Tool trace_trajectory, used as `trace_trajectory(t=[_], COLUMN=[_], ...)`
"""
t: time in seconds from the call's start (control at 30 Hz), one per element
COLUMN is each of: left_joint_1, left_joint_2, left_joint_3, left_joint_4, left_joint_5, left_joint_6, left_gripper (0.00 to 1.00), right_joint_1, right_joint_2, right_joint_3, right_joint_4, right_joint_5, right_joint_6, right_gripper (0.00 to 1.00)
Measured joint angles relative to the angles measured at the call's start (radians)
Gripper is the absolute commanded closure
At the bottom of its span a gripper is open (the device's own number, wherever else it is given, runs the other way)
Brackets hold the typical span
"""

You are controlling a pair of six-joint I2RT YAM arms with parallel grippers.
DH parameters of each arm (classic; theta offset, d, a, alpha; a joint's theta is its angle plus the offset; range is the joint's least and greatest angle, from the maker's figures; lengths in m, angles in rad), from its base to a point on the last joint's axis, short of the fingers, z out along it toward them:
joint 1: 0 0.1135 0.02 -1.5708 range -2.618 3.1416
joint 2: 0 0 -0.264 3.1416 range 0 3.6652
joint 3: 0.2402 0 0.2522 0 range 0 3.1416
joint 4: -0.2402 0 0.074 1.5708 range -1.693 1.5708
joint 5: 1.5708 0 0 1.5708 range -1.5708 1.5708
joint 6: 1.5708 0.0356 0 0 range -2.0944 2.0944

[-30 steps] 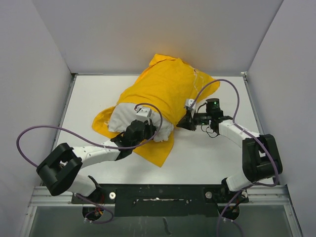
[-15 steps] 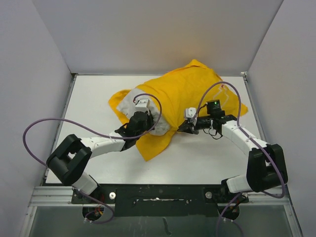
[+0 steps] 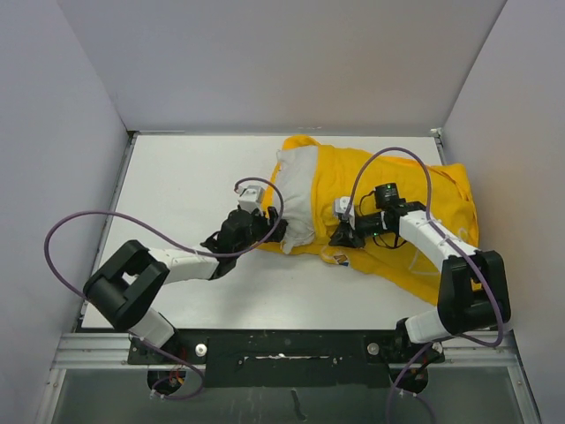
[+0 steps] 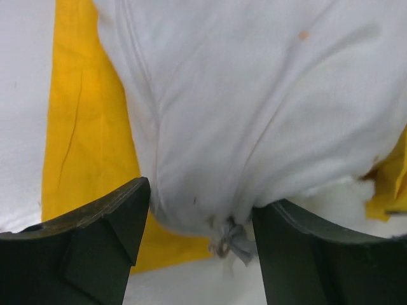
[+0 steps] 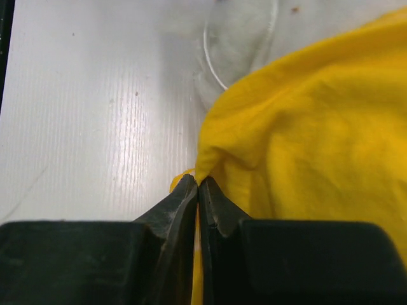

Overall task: Put the pillow into the pillowcase
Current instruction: Stuff the pillow into the pillowcase.

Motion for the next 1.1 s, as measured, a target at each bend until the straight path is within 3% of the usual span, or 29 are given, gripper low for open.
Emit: trace_trajectory(t=[0.13, 0.27, 0.33, 0.43, 0.57, 0.6, 0.67, 0.83, 0.97, 1.1], left_joint_1=[0.002, 0.004, 0.007, 0.008, -0.012, -0.019, -0.041, -0.094, -0.089, -0.066], left_joint_2=[-0.134, -0.38, -0.495, -0.574, -0.526, -0.504, -0.442, -0.362, -0.361, -0.291], left_joint_3=[-0.162, -0.212, -0.209, -0.198, -0.176, -0.17, -0.145, -0.089, -0.077, -0.028], left_joint_4=[0.022, -0.075, -0.097, -0.097, -0.098, -0.108, -0.153, -0.275, -0.301, -0.288], left_joint_5=[0.061, 0.122, 0.175, 0.277, 0.383, 0.391, 0.394, 0.305, 0.237, 0.266], left_joint_6=[0.037, 0.071, 0.079, 0.065, 0.027, 0.029, 0.05, 0.189, 0.266, 0.295], left_gripper=[0.23, 0.25, 0.32, 0.54, 0.58, 0.57, 0.45, 0.05, 0.02, 0.02], right_joint_1=[-0.066, -0.089, -0.089, -0.089, -0.089, -0.091, -0.1, -0.135, -0.143, -0.143], right_joint_2=[0.001, 0.001, 0.001, 0.001, -0.001, -0.004, -0.015, -0.049, -0.059, -0.059], right_joint_3=[0.006, 0.014, 0.017, 0.019, 0.022, 0.022, 0.023, 0.043, 0.055, 0.056], right_joint_4=[-0.068, -0.146, -0.174, -0.2, -0.219, -0.224, -0.235, -0.274, -0.3, -0.308], right_joint_5=[0.003, 0.005, 0.005, 0.012, 0.039, 0.044, 0.055, 0.066, 0.066, 0.068], right_joint_6=[-0.039, -0.105, -0.124, -0.14, -0.147, -0.146, -0.146, -0.138, -0.138, -0.133], right_gripper=[0.93, 0.93, 0.94, 0.95, 0.96, 0.96, 0.96, 0.96, 0.96, 0.97])
